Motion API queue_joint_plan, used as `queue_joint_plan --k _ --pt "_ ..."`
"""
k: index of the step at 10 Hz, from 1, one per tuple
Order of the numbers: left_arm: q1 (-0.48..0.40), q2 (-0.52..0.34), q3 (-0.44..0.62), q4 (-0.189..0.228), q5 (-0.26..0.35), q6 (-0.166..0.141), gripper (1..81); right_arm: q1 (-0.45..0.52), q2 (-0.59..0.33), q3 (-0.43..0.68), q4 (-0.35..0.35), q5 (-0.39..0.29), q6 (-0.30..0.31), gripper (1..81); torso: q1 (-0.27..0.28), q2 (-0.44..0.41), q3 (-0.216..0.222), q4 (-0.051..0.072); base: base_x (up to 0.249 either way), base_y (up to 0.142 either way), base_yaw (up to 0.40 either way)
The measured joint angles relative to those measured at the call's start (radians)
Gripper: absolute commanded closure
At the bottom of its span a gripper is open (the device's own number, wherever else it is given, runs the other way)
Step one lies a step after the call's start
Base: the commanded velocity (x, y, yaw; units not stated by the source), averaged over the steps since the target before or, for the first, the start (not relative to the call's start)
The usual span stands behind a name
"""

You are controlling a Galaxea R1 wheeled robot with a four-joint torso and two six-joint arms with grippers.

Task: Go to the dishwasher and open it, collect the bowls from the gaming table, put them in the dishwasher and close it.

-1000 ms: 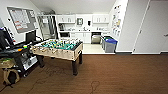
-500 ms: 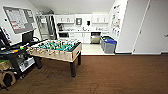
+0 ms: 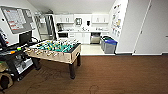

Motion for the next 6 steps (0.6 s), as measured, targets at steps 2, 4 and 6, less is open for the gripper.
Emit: queue_joint_plan --k 2,4,6 --pt "0.000 0.000 0.000 0.000 -0.001 0.000 81.1 0.001 -0.001 0.000 0.000 0.000 0.000 81.1 0.000 0.000 0.000 0.000 0.134 0.000 0.000" --pt "0.000 0.000 0.000 0.000 -0.002 0.000 81.1 0.003 0.000 0.000 0.000 0.000 0.000 81.1 0.000 0.000 0.000 0.000 0.135 0.000 0.000" --pt "0.000 0.000 0.000 0.000 -0.002 0.000 81.1 0.005 -0.001 0.000 0.000 -0.001 0.000 81.1 0.000 0.000 0.000 0.000 0.140 0.000 0.000"
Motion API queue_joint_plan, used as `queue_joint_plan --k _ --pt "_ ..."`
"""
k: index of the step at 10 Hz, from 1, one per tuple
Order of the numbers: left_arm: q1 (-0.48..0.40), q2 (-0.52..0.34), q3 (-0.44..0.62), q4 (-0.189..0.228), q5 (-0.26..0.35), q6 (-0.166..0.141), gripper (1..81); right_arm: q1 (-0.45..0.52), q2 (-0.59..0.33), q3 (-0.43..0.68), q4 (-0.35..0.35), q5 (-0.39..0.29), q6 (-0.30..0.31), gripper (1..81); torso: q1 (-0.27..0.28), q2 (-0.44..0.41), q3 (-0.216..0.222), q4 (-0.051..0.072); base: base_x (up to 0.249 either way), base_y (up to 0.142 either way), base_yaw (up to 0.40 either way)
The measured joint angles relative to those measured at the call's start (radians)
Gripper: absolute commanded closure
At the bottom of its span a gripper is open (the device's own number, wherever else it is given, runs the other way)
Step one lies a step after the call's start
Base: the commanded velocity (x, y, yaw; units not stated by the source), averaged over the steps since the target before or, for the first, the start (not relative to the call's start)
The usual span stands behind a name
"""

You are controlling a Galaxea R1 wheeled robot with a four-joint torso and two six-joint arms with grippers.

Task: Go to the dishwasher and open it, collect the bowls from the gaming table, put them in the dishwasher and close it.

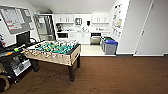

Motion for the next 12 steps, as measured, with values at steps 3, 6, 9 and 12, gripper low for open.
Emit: queue_joint_plan --k 3,6,9,12 --pt "-0.003 0.000 0.000 0.000 -0.001 0.000 81.1 0.003 0.000 0.000 0.000 0.001 0.000 81.1 0.000 0.000 0.000 0.000 0.146 -0.047 0.000" --pt "0.000 0.005 0.000 0.000 0.001 0.000 81.1 0.000 -0.001 0.000 0.000 -0.001 0.000 81.1 0.000 0.000 0.000 0.000 0.149 -0.074 0.000" --pt "0.000 0.008 0.000 0.000 0.001 0.000 81.1 0.002 -0.002 0.000 0.000 -0.001 0.000 81.1 0.000 0.000 0.000 0.000 0.151 -0.046 0.000" --pt "0.000 0.007 0.004 0.000 0.000 -0.001 81.1 0.002 -0.005 -0.001 0.000 -0.001 0.000 81.1 0.000 0.000 0.000 0.000 0.151 0.000 0.000"
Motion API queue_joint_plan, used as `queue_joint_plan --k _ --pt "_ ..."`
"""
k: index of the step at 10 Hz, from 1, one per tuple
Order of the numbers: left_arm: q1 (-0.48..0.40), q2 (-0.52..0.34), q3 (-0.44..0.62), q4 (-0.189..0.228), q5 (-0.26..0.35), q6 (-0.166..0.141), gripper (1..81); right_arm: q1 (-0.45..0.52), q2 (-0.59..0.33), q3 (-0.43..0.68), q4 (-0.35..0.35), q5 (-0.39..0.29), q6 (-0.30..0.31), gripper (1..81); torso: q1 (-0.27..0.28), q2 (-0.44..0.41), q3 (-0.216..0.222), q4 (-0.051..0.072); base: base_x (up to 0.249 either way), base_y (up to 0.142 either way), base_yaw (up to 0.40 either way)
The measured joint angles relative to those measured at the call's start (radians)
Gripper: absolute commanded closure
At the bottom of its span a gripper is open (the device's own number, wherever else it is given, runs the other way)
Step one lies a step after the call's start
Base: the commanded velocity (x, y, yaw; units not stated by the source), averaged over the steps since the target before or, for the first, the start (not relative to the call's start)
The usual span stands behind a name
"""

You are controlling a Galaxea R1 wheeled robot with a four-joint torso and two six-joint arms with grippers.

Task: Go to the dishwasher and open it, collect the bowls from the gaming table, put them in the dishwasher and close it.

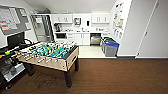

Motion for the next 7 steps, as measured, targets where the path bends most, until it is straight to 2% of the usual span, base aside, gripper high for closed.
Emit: queue_joint_plan --k 7 --pt "-0.001 -0.002 0.000 0.000 0.000 0.000 81.1 0.000 0.003 0.000 0.000 0.001 0.000 81.1 0.000 0.000 0.000 0.000 0.151 0.000 0.000"
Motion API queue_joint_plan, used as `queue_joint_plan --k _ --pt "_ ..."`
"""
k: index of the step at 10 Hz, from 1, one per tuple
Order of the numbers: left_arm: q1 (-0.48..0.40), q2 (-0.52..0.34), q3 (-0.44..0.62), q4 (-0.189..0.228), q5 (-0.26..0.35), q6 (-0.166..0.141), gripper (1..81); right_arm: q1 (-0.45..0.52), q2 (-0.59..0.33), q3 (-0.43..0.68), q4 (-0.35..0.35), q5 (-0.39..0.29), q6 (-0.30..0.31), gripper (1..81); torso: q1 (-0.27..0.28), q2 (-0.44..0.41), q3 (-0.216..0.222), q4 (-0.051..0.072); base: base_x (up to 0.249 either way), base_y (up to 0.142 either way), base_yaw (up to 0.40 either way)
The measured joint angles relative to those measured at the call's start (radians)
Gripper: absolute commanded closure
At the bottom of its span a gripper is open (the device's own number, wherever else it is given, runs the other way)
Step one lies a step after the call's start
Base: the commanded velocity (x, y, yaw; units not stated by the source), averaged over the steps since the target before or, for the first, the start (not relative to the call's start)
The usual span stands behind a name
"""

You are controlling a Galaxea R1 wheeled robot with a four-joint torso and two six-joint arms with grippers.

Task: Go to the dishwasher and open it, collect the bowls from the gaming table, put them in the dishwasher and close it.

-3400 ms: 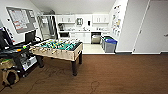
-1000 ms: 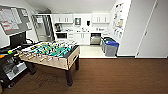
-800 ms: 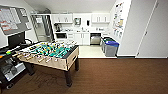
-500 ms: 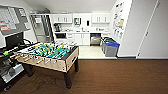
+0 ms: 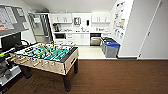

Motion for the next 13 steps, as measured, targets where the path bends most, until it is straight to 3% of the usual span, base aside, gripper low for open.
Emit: queue_joint_plan --k 8,13 --pt "0.000 0.000 0.000 0.000 0.000 0.000 81.1 0.001 -0.001 0.000 0.000 0.000 0.000 81.1 0.000 0.000 0.000 0.000 0.152 -0.046 0.000" --pt "-0.002 -0.002 0.000 0.000 0.001 0.000 81.1 0.003 0.001 0.001 0.000 0.001 0.000 81.1 0.000 0.000 0.000 0.000 0.152 0.000 0.000"
